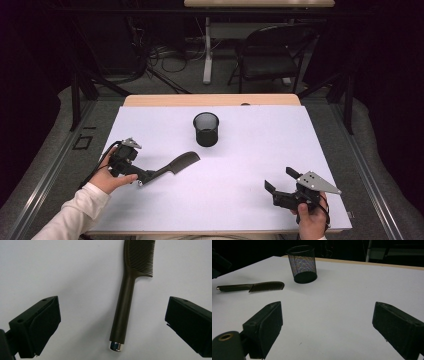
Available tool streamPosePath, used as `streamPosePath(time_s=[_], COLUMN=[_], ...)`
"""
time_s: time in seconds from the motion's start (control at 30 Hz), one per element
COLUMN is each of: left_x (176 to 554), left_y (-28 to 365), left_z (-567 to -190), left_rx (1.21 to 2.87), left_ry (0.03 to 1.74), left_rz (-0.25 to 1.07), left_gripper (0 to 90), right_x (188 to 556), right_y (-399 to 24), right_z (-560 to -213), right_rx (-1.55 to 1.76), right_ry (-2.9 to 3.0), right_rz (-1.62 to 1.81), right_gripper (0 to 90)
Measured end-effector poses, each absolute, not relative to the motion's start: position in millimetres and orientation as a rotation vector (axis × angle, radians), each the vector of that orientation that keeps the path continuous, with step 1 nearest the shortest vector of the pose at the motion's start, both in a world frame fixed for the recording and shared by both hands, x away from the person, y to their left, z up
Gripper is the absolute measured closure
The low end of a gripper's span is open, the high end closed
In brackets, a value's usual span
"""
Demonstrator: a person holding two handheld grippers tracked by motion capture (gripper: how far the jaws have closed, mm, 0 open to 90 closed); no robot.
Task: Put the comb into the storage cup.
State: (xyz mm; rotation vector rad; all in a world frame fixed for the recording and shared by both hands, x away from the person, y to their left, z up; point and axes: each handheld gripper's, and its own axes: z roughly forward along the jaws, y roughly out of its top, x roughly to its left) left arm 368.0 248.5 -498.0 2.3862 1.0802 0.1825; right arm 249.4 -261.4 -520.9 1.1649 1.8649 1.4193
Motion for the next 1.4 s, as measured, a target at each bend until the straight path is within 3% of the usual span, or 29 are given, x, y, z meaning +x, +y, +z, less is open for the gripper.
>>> streamPosePath(time_s=[1.4], left_x=[393.7], left_y=[213.0], left_z=[-518.0], left_rx=[2.676], left_ry=[0.964], left_rz=[0.117], left_gripper=[4.1], right_x=[250.1], right_y=[-260.2], right_z=[-521.9], right_rx=[1.16], right_ry=[1.893], right_rz=[1.408], right_gripper=[9.6])
